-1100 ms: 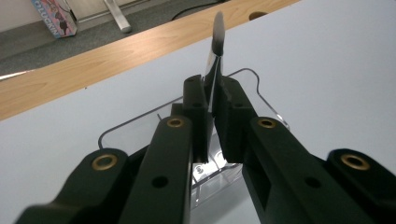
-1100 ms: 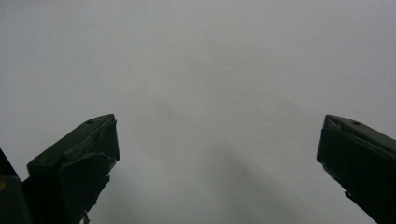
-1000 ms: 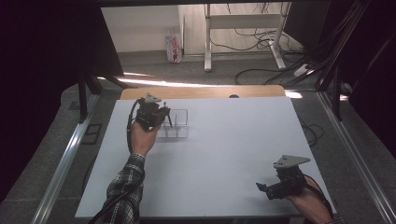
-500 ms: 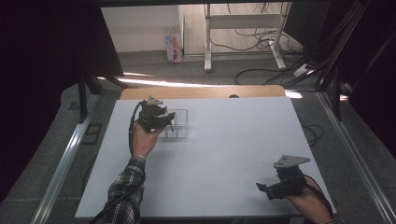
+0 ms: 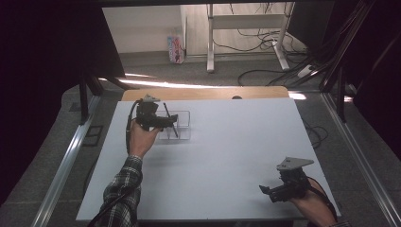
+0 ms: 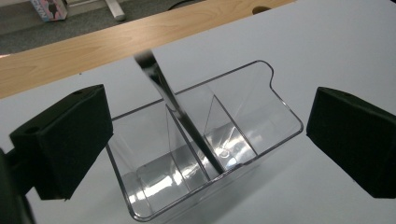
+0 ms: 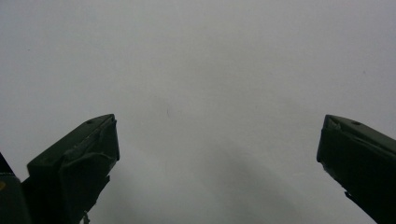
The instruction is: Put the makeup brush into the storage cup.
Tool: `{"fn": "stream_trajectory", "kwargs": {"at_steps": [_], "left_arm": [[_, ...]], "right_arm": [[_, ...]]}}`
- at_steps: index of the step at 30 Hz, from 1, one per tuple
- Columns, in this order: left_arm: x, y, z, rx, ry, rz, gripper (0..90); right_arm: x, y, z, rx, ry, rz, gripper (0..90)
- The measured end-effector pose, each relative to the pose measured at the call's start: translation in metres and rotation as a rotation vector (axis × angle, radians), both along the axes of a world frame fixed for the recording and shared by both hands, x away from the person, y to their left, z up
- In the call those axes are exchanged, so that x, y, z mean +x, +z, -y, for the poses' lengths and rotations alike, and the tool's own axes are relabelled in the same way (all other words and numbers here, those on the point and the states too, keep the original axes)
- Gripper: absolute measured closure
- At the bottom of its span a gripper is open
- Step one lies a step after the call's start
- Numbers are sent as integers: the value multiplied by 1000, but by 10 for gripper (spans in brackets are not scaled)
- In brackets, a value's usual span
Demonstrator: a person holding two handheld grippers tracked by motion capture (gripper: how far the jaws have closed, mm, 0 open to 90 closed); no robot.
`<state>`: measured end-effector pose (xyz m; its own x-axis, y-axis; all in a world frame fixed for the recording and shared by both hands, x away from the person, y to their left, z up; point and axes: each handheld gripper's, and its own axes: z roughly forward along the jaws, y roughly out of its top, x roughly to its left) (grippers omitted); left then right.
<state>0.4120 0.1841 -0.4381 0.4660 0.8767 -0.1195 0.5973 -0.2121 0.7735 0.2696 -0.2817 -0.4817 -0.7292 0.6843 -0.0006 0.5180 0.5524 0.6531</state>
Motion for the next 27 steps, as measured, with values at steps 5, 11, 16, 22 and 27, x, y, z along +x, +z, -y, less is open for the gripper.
{"fn": "stream_trajectory", "kwargs": {"at_steps": [5,11,16,22,27], "left_arm": [[-2,2,-1,-23,-10,-2,6],[-5,4,-1,-6,-25,10,3],[-8,5,-4,-8,-38,2,1],[-13,5,-7,3,-46,3,0],[-16,6,-7,1,-63,0,2]], "right_arm": [[0,0,0,-1,2,2,0],[0,1,0,-1,1,7,0],[-1,1,0,-3,0,9,0],[-1,1,0,-4,-4,14,0],[-1,1,0,-7,-5,11,0]]}}
